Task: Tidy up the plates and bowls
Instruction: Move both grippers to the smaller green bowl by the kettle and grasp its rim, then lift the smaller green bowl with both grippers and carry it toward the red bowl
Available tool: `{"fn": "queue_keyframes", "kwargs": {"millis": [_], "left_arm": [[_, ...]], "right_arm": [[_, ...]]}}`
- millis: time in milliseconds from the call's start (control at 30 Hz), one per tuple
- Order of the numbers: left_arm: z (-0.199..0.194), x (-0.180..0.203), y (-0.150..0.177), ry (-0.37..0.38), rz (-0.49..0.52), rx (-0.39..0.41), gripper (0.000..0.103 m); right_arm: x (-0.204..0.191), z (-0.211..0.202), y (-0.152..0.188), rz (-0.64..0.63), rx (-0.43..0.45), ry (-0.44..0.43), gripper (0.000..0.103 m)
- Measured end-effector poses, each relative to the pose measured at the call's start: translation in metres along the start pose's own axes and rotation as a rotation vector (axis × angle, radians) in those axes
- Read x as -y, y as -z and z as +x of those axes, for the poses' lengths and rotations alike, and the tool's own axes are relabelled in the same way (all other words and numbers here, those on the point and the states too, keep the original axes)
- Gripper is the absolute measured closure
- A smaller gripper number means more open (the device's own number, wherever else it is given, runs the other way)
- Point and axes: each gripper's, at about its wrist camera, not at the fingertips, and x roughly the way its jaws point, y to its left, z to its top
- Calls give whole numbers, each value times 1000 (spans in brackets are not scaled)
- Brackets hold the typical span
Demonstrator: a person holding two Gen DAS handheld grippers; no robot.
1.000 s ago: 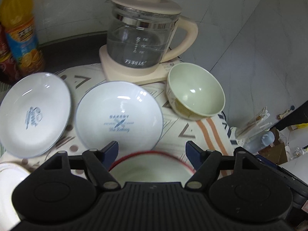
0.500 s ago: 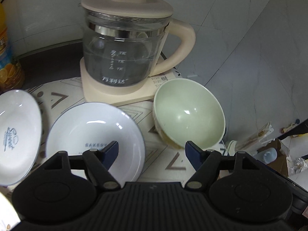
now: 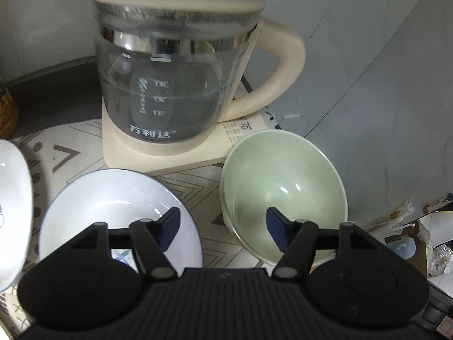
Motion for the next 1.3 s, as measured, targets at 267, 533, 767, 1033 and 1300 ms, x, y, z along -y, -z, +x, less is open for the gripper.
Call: {"fn": "queue_keyframes", "kwargs": {"millis": [267,533,767,1033,1300], "left_arm": [[31,1,-3,4,-37,-72,85],[23,5,0,9,-15,-55,92],[-5,1,11,40,-15,-40,92],[-32,-2,22,61,-10,-23,92],[-67,-8,34,90,-4,15,92]], "right_arm": [[5,32,0,38,-81,-1,48],[-11,31,3,-4,-58,7,83],[-12,4,9,11,-36,-14,83],[-21,-28,17,-4,7,-7,83],[-30,-60,25,-11,54,-11,83]]}}
